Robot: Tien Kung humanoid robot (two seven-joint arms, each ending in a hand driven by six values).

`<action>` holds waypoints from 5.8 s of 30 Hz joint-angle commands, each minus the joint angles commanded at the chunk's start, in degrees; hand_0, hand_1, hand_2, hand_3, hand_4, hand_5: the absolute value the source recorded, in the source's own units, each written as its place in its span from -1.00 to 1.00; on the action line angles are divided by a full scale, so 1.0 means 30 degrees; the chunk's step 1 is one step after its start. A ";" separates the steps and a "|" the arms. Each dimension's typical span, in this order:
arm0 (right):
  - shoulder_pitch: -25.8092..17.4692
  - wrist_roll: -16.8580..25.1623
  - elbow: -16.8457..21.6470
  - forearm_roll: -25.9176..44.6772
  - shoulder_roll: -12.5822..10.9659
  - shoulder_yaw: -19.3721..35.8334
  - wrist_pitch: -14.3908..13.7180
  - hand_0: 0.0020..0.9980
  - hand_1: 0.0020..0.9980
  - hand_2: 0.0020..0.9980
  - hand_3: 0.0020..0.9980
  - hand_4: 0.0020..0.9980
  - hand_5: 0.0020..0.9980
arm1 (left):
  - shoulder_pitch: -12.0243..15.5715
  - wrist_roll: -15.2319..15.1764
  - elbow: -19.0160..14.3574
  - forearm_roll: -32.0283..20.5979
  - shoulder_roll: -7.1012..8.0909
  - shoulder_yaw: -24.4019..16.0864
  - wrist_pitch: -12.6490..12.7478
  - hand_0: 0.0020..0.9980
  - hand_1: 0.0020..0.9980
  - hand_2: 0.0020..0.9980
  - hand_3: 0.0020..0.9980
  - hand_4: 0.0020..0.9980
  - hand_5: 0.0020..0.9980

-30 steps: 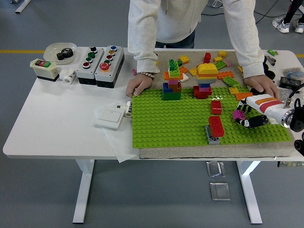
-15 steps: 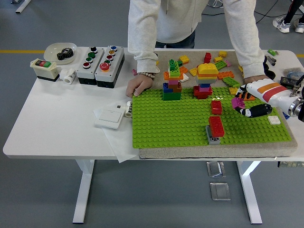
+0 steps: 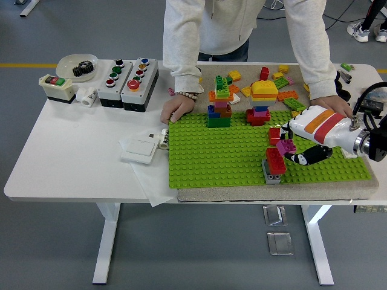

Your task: Pick up the brick,pile it on top of brick,press brick,pick up the brick,pile it on top of brick,press brick

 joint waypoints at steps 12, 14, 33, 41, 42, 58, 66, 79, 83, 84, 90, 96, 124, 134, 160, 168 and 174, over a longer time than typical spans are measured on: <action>0.0165 -0.1410 0.0514 -0.0459 0.0413 -0.0533 0.0464 0.12 0.01 0.10 0.00 0.29 -0.25 | -0.0001 0.0013 0.0000 -0.0204 0.0041 0.0086 0.0017 0.62 0.43 0.21 0.08 0.07 0.10; 0.0228 -0.1475 0.0541 -0.0373 0.0457 -0.0653 0.0635 0.12 0.02 0.10 0.00 0.30 -0.24 | -0.0008 0.0008 0.0000 -0.0260 0.0044 0.0149 0.0013 0.62 0.43 0.21 0.08 0.07 0.10; 0.0278 -0.1891 0.0240 -0.0043 0.0964 -0.0962 0.1171 0.11 0.03 0.12 0.02 0.37 -0.19 | 0.0093 0.0001 0.0000 -0.0355 0.0025 0.0295 -0.0001 0.63 0.43 0.21 0.08 0.07 0.10; 0.0225 -0.1884 0.0145 -0.0015 0.1069 -0.0904 0.1122 0.11 0.03 0.12 0.02 0.38 -0.18 | 0.0131 0.0004 0.0000 -0.0454 0.0033 0.0420 -0.0014 0.63 0.43 0.21 0.08 0.07 0.10; 0.0222 -0.1870 0.0114 -0.0006 0.1092 -0.0896 0.1122 0.11 0.03 0.12 0.02 0.38 -0.18 | 0.0134 0.0007 0.0000 -0.0458 0.0035 0.0435 -0.0016 0.63 0.43 0.21 0.08 0.07 0.10; 0.0174 -0.1511 -0.0061 0.0292 0.1109 -0.0587 0.1044 0.11 0.05 0.17 0.06 0.42 -0.23 | 0.0068 0.0006 0.0000 -0.0528 0.0051 0.0534 -0.0012 0.62 0.43 0.21 0.08 0.07 0.10; 0.0188 -0.1435 -0.0054 0.0338 0.1089 -0.0432 0.1052 0.12 0.06 0.20 0.07 0.43 -0.25 | 0.0038 -0.0009 0.0000 -0.0523 0.0054 0.0485 0.0005 0.62 0.43 0.21 0.08 0.07 0.10; 0.0198 -0.1360 -0.0200 0.0439 0.1149 -0.0434 0.1063 0.11 0.08 0.26 0.14 0.48 -0.27 | 0.0002 -0.0018 0.0000 -0.0491 0.0048 0.0439 0.0012 0.62 0.43 0.21 0.08 0.07 0.10; 0.0191 -0.1381 -0.0316 0.0444 0.1213 -0.0403 0.1097 0.11 0.08 0.26 0.15 0.48 -0.29 | -0.0032 -0.0034 0.0000 -0.0618 0.0056 0.0585 0.0016 0.62 0.43 0.21 0.08 0.07 0.10; 0.0187 -0.1381 -0.0352 0.0446 0.1213 -0.0405 0.1108 0.11 0.08 0.26 0.15 0.48 -0.29 | -0.0037 -0.0031 0.0000 -0.0618 0.0060 0.0571 0.0017 0.62 0.43 0.21 0.08 0.07 0.10; 0.0175 -0.1353 -0.0409 0.0457 0.1219 -0.0366 0.1070 0.10 0.09 0.27 0.18 0.51 -0.30 | -0.0055 -0.0031 0.0000 -0.0643 0.0073 0.0574 0.0017 0.62 0.43 0.21 0.08 0.07 0.10; 0.0185 -0.1342 -0.0180 0.0483 0.1177 -0.0306 0.1057 0.10 0.10 0.30 0.20 0.54 -0.30 | -0.0054 -0.0015 0.0000 -0.0592 0.0080 0.0495 0.0011 0.61 0.43 0.21 0.08 0.07 0.10; -0.1347 -0.1343 0.1841 0.2087 0.0390 0.2041 -0.0430 0.10 0.14 0.42 0.34 0.66 -0.27 | 0.0176 0.0052 0.0000 -0.0046 0.0017 0.0109 -0.0022 0.62 0.43 0.21 0.08 0.07 0.10; -0.3159 -0.0523 0.3377 0.3374 -0.1004 0.3634 -0.1487 0.22 0.21 0.36 0.11 0.55 -0.03 | 0.0180 0.0096 0.0000 0.0395 0.0004 -0.0137 -0.0061 0.63 0.43 0.21 0.08 0.06 0.10; -0.5853 0.0624 0.2662 0.4227 -0.0688 0.4532 -0.1883 0.42 0.36 0.49 0.22 0.52 0.03 | 0.0056 0.0058 0.0000 0.0428 -0.0043 -0.0249 -0.0018 0.62 0.43 0.21 0.08 0.06 0.10; -0.5908 0.0635 0.2407 0.3809 -0.0545 0.4324 -0.1844 0.43 0.36 0.50 0.24 0.50 0.01 | 0.0029 0.0066 0.0000 0.0462 -0.0042 -0.0285 -0.0016 0.61 0.42 0.21 0.08 0.06 0.10; -0.5908 0.0645 0.2291 0.3627 -0.0449 0.4357 -0.1896 0.44 0.37 0.51 0.26 0.48 -0.01 | 0.0021 0.0072 0.0000 0.0507 -0.0040 -0.0321 -0.0021 0.61 0.42 0.20 0.08 0.06 0.10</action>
